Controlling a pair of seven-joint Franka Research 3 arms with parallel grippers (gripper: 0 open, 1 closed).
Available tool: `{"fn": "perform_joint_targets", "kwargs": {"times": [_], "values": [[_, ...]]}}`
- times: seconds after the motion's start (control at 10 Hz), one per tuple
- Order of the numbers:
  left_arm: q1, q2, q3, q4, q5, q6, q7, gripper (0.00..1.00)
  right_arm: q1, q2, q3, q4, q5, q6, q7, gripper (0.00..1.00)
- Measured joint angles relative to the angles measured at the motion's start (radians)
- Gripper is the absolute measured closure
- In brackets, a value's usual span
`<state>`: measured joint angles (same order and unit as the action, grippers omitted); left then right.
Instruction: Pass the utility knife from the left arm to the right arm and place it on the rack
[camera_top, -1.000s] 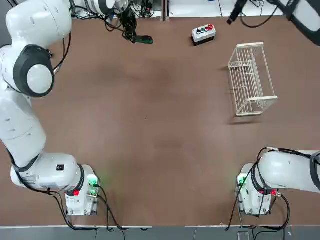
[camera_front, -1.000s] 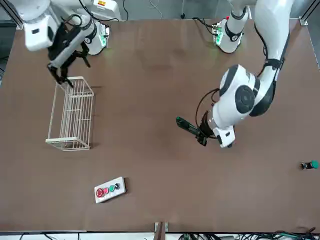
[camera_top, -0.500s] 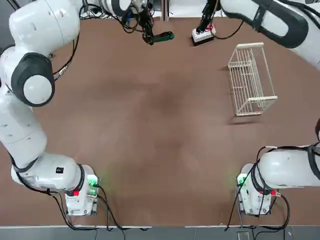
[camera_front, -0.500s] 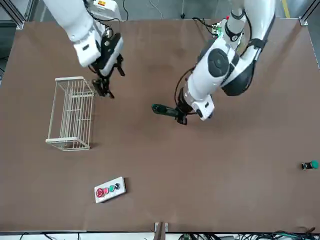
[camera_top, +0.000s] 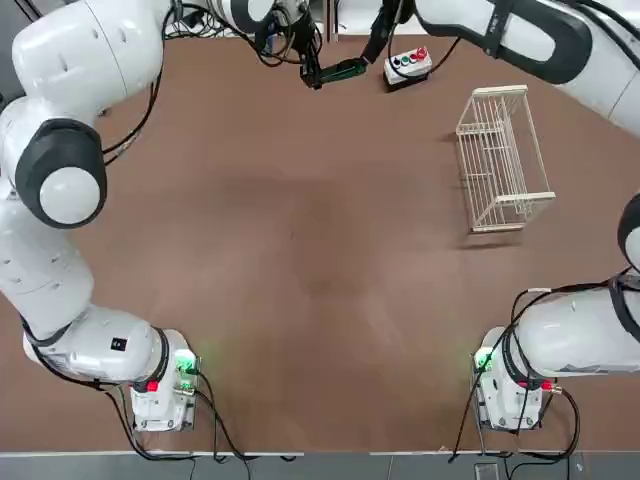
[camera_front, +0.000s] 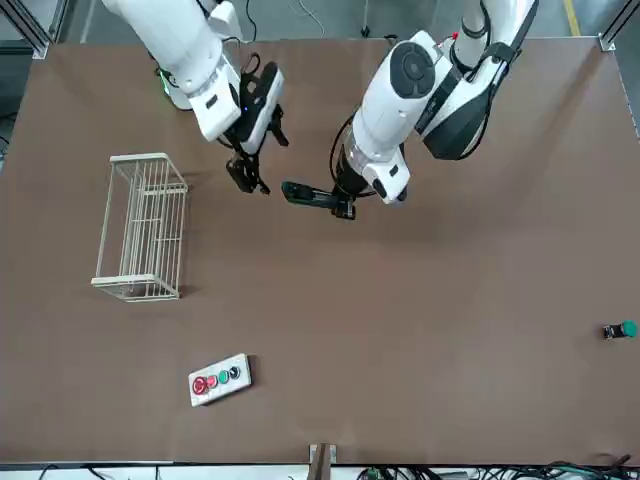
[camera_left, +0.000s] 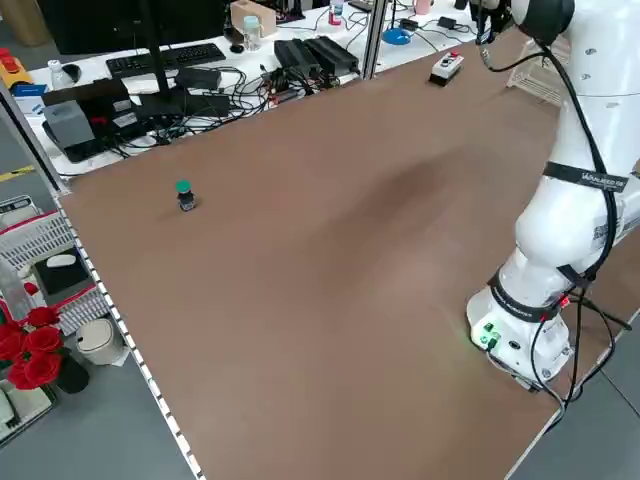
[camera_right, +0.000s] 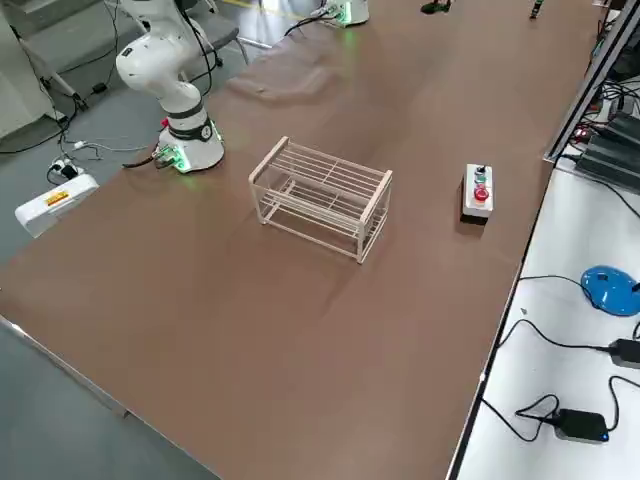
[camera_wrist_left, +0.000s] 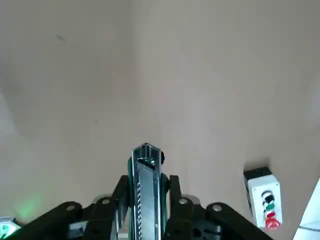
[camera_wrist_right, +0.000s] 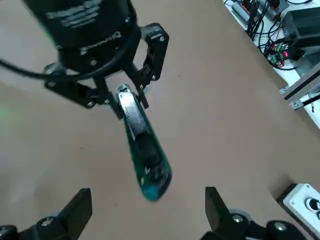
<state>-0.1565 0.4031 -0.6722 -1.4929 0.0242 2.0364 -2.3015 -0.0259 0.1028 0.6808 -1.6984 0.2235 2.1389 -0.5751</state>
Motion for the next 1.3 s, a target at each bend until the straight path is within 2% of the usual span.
{"fn": "perform_joint_targets", "kwargs": {"times": [0.5, 0.8, 1.3], "values": [[0.007, -0.021, -0.024, 0.027, -0.010, -0.085, 0.011, 0.65, 0.027, 0.129, 0.039, 0.063, -0.147, 0.001, 0.073, 0.00], [0.038, -0.022, -0.025, 0.051, -0.070, -0.105, 0.057, 0.65, 0.029, 0.137, 0.060, 0.087, -0.152, -0.006, 0.075, 0.00], [0.049, -0.022, -0.025, 0.061, -0.075, -0.108, 0.059, 0.65, 0.030, 0.137, 0.085, 0.119, -0.153, -0.064, 0.093, 0.00]]}}
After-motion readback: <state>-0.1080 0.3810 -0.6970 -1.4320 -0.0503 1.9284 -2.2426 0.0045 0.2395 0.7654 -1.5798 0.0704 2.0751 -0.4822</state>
